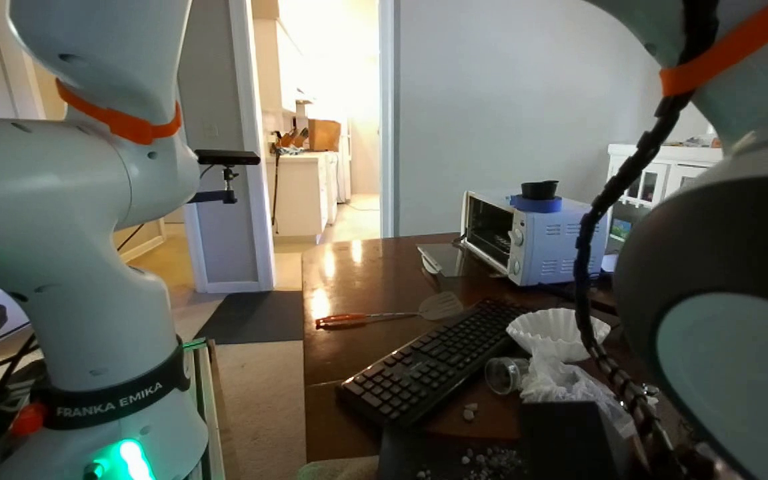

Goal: Transfer a spoonful of contents from the black plate to the table

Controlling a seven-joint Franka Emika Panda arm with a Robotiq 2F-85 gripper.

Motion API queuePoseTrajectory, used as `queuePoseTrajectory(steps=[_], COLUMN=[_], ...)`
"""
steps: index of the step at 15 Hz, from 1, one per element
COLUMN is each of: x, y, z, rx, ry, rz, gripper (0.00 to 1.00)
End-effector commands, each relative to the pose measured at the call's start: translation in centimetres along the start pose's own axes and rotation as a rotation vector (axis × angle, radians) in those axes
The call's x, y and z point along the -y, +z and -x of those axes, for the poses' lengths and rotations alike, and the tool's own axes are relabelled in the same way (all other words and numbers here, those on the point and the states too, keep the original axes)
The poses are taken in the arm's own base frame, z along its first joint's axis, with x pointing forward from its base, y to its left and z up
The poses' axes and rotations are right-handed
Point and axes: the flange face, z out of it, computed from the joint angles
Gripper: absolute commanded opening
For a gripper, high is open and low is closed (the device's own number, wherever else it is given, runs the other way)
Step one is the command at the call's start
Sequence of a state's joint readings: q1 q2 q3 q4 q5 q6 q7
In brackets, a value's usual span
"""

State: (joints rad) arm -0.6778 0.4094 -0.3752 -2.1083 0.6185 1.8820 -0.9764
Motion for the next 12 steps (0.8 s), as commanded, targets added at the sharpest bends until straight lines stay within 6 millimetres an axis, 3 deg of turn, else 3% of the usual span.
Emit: queuePoseTrajectory(steps=[1, 12], x=[-1.8, -3.4], y=[-0.1, 0.8], z=[-0.1, -0.9], rx=[0.019, 0.057], ry=[0.009, -0.007], rz=[0.008, 0.075], gripper=[0.02, 0.02])
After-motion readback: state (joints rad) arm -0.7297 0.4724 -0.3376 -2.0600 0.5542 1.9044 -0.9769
